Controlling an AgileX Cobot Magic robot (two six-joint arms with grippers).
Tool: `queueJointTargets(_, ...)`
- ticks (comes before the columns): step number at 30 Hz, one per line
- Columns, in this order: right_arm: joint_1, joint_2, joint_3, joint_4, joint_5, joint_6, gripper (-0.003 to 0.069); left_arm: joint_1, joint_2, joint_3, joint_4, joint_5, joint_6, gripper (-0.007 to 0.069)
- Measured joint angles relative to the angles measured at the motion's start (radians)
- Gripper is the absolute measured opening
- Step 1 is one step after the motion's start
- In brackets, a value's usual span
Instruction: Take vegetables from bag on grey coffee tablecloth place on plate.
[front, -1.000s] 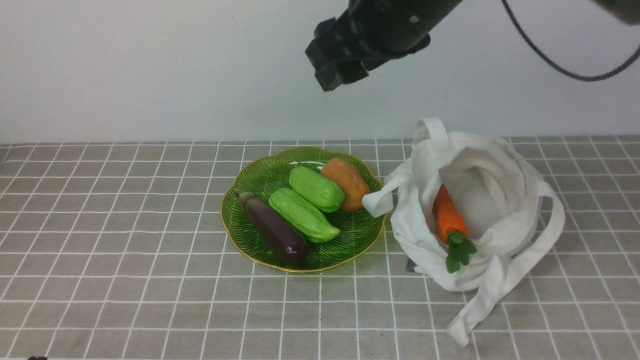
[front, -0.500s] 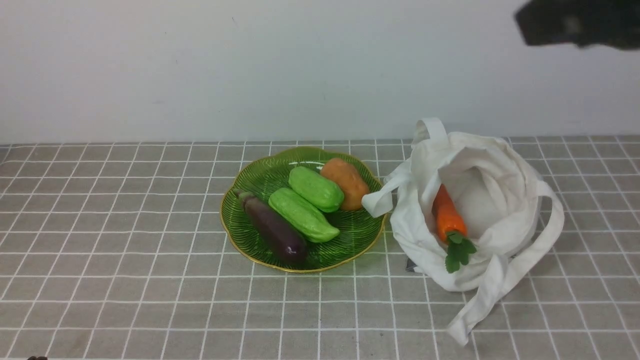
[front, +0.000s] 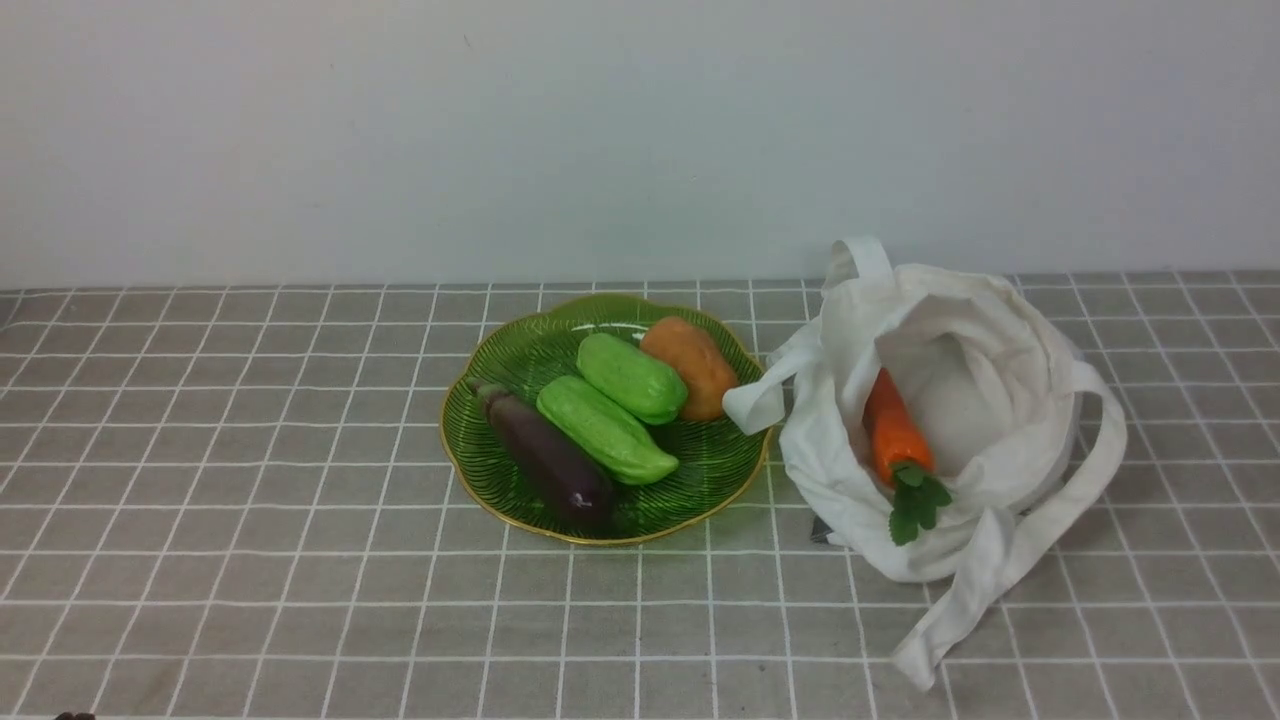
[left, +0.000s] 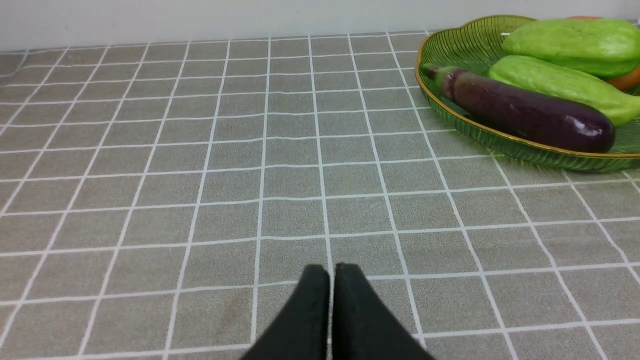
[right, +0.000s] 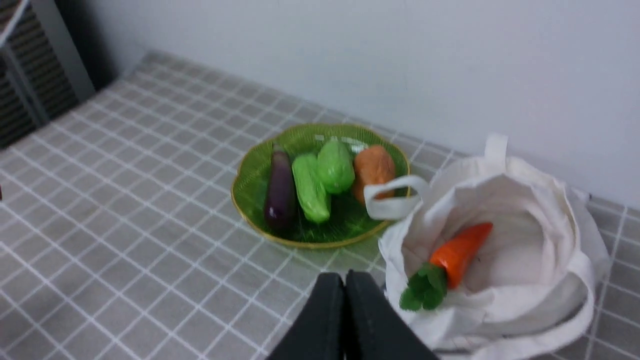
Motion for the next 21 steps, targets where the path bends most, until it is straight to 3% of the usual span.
queueJointTargets(8,0.0,-0.054,0.355,-0.039,-0.54,0.003,-0.0015,0.0,0.0,0.0,0.0,0.0,0.0,-0.0005)
queueJointTargets(13,0.0,-0.055,0.417,-0.052,-0.692,0.003,-0.0015,0.0,0.0,0.0,0.0,0.0,0.0,-0.0005)
queueJointTargets(21,0.0,-0.055,0.448,-0.053,-0.702,0.003,-0.0015,0.0,0.0,0.0,0.0,0.0,0.0,-0.0005)
